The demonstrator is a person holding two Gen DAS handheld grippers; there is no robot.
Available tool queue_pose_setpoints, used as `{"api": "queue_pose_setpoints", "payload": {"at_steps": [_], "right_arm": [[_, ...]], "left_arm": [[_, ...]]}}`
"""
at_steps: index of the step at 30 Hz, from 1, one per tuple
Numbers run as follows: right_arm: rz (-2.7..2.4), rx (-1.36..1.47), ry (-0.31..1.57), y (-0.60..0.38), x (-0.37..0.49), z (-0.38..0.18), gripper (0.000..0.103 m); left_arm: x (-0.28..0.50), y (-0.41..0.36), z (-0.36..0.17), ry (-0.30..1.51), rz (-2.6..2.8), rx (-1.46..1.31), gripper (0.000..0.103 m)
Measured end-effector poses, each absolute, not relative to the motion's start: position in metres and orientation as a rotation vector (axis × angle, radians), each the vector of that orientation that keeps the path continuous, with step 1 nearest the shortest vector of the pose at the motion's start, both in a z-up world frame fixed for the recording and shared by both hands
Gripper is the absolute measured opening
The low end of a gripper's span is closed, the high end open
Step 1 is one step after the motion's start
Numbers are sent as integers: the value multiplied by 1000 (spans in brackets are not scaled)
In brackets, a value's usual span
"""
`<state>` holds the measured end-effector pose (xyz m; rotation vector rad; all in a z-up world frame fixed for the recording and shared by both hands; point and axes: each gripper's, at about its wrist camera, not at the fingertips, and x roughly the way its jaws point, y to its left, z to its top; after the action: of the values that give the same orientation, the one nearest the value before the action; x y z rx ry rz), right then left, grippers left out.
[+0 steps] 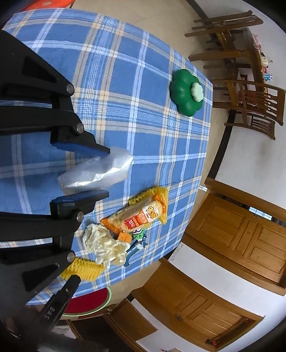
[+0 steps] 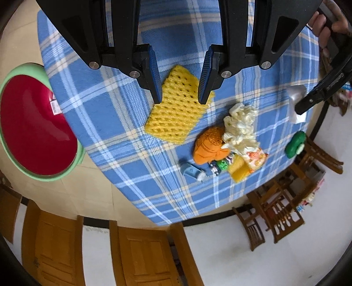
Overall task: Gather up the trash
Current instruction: 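Grasp the yellow foam net with the right gripper while the left holds the plastic bag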
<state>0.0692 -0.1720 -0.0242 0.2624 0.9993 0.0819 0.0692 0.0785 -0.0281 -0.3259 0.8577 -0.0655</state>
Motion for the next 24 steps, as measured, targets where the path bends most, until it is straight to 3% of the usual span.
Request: {"api": "queue_pose_setpoints", "payload": {"at_steps": [2, 3, 20, 24], "right_arm": [[54, 261, 1022, -169, 73, -30, 50], [40, 260, 1027, -168, 74, -32, 51], [-33, 161, 990, -149, 75, -38, 52], [-10, 155, 988, -148, 74, -37, 43]], "left_arm": [[71, 81, -31, 857, -73, -328, 32], [71, 81, -32, 856, -80, -329, 32], [86, 79, -43, 862, -157, -348, 32], [83, 79, -41, 855, -151, -354, 32]]}}
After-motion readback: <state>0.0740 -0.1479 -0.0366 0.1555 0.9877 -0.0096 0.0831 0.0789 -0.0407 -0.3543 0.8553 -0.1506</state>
